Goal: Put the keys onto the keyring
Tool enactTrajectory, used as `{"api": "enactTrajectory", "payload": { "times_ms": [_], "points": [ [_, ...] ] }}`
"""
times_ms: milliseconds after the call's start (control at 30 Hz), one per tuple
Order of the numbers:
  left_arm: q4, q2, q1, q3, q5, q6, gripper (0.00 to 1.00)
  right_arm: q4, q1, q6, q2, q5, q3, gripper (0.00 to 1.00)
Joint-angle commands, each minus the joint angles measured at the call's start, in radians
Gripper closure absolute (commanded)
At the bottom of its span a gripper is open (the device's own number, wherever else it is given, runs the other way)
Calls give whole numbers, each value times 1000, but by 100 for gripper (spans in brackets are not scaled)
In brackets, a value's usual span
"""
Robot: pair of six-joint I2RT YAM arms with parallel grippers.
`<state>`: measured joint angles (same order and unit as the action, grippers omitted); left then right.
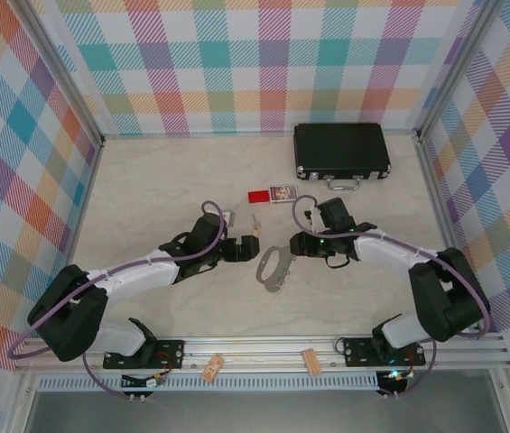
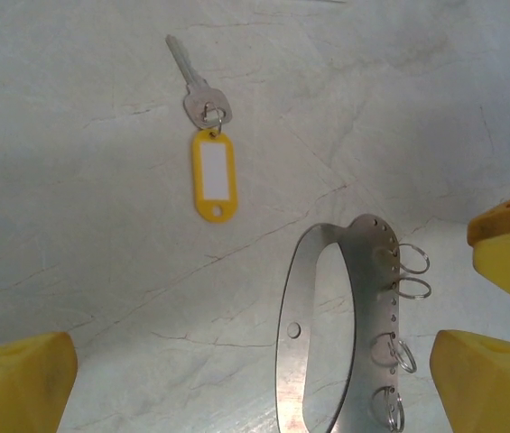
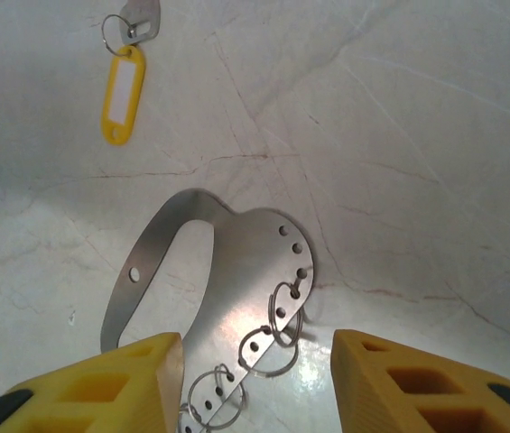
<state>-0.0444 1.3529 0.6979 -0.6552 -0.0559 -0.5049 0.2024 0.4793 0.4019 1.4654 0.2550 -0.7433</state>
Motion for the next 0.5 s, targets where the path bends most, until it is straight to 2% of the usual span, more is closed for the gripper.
{"api": "enactTrajectory", "payload": {
  "times_ms": [0,67,200,467],
  "points": [
    [-17,-19,17,17,-12,8,0,32,7,-32,34,-15,-50,57],
    [-10,-28,20,20,-5,9,0,39,7,-38,54,-7,-71,58],
    [-5,-42,21,23,0,7,0,80,7,-58,104,-3,-119,70],
    [16,-47,22,23,16,0,1,94,19,-74,130,10,-104,68]
  ]
}}
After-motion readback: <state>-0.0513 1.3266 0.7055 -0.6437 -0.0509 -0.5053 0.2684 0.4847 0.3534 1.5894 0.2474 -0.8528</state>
